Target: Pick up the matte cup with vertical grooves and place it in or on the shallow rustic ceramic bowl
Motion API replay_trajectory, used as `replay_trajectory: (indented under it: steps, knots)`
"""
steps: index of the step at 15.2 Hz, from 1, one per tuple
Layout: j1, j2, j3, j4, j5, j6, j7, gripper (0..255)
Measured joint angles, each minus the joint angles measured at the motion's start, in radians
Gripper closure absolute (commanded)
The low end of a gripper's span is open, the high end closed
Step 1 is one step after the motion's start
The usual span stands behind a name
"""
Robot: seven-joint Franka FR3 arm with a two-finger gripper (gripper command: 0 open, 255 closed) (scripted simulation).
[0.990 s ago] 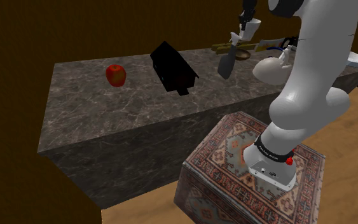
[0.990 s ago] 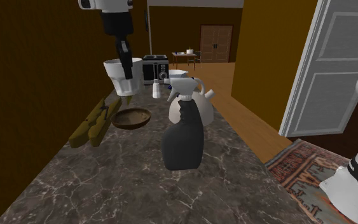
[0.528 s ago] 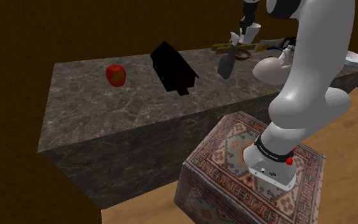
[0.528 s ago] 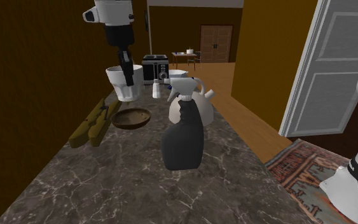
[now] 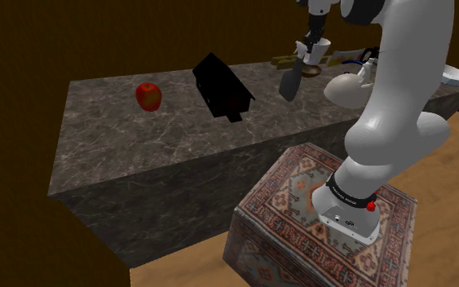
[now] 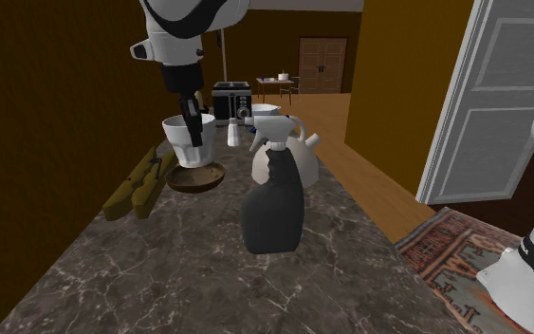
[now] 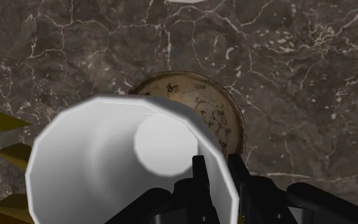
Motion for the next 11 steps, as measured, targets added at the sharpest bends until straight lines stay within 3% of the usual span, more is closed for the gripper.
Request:
replay_trajectory:
  steps: [11]
  knots:
    - [-0.001, 0.021, 0.004, -0.038, 0.005, 0.057, 0.003, 255]
